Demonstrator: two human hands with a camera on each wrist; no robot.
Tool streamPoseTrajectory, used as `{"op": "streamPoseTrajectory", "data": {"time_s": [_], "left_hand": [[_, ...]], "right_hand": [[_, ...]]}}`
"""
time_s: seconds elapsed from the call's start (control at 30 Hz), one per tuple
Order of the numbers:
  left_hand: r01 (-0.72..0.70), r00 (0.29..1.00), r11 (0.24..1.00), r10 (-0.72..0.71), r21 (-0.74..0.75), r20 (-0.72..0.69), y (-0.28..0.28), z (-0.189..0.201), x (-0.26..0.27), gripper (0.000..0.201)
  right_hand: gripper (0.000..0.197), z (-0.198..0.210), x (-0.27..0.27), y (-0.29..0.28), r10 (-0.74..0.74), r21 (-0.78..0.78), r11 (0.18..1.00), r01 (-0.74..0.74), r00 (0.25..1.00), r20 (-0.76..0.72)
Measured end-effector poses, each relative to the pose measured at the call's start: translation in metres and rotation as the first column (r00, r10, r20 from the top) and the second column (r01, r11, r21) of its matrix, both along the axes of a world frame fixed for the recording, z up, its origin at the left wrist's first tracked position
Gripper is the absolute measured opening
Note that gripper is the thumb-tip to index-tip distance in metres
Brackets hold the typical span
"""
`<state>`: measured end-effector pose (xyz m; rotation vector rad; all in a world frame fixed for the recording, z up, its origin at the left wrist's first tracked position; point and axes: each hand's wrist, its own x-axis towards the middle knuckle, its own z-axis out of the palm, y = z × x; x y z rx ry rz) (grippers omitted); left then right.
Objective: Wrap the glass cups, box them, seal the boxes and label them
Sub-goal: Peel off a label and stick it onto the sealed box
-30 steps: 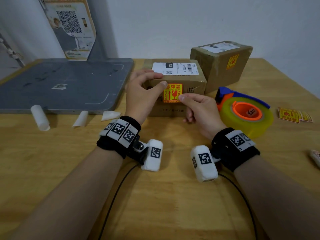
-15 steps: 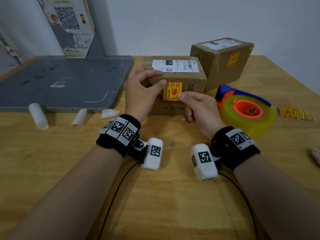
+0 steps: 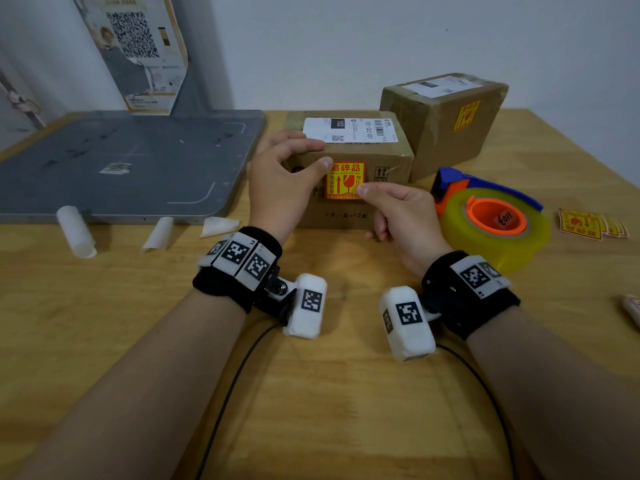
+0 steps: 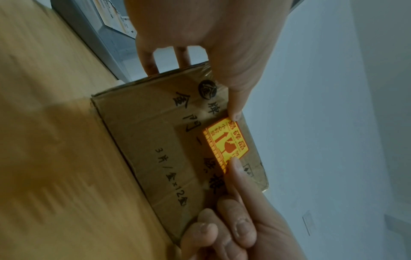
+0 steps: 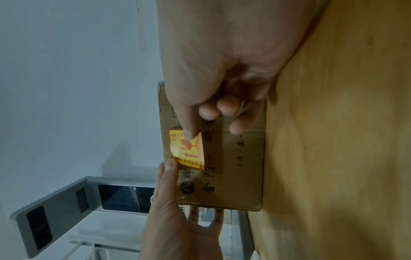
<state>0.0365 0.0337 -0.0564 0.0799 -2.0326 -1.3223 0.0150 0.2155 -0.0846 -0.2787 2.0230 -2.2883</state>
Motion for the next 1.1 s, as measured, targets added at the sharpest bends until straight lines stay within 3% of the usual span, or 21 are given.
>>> {"op": "streamPoseTrajectory", "data": {"time_s": [1.1], "left_hand": [[-0.013,1.000,1.000,0.013,-0.002,0.018,0.0020,0.0019,0.0021,0.020]], "right_hand": [[0.013,0.0041,0.0052,0.0020,-0.056,0.023,0.998,0.056,0.998,0.019]]}}
